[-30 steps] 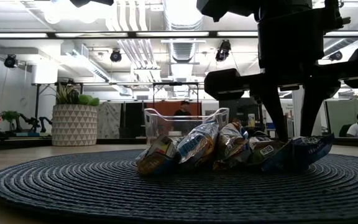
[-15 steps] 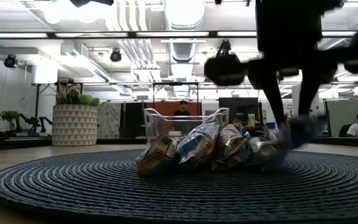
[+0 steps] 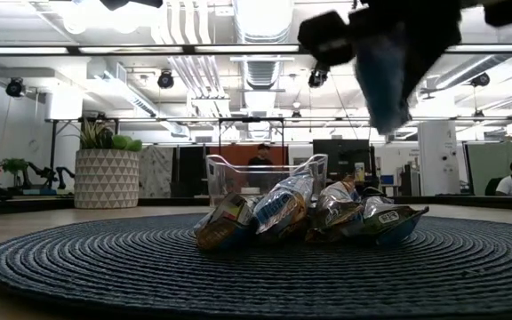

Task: Pick and place Granola Bars by type
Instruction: Put the blue granola bar into the top transparent bin

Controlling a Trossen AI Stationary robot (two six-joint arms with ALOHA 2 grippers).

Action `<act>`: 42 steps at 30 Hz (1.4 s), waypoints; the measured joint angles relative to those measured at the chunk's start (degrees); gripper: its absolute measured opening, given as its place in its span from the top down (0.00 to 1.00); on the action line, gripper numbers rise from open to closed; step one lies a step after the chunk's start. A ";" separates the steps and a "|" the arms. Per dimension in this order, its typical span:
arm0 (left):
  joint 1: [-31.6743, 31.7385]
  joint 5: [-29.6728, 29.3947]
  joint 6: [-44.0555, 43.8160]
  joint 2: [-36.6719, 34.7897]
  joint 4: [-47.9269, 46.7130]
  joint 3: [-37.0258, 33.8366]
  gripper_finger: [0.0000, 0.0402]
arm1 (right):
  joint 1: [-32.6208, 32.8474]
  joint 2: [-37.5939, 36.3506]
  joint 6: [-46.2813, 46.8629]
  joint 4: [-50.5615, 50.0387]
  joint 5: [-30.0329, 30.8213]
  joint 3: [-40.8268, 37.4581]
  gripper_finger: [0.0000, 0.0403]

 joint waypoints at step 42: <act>-0.02 0.02 -0.14 0.00 0.08 0.01 1.00 | -25.70 -19.37 12.41 0.19 4.04 8.39 0.88</act>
